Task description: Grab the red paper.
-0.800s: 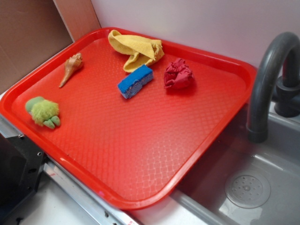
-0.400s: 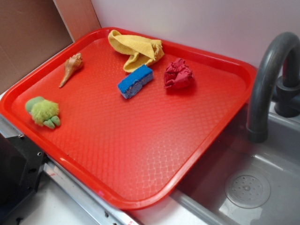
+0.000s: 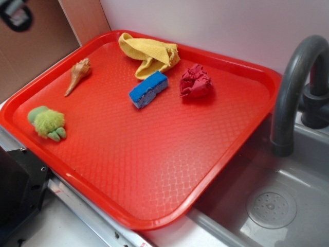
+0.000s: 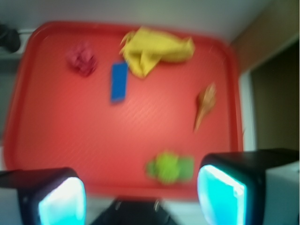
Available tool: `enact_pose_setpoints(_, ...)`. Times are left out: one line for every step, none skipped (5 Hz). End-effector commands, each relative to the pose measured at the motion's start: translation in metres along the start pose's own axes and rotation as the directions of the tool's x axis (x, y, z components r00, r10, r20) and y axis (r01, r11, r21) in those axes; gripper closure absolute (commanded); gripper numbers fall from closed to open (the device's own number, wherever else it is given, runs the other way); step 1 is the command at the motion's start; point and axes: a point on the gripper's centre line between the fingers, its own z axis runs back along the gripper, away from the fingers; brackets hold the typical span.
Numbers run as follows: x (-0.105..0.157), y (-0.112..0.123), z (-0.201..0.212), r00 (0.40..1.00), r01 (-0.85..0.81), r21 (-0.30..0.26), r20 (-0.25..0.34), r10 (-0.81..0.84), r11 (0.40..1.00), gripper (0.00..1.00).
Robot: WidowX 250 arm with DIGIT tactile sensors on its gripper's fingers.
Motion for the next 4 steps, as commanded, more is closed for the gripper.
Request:
enact_pose_setpoints(0.057, -0.019, -0.043, 0.972, 0.207, -0.017, 0.115, -0.203, 0.978, 0.00)
enact_pose_setpoints(0.077, -0.025, -0.065, 0.964, 0.237, -0.061, 0.141, -0.226, 0.970, 0.00)
enact_pose_setpoints(0.096, -0.033, -0.094, 0.953, 0.285, -0.082, 0.127, -0.274, 0.955, 0.00)
enact_pose_setpoints(0.113, -0.038, -0.121, 0.943, 0.324, -0.114, 0.123, -0.311, 0.939, 0.00)
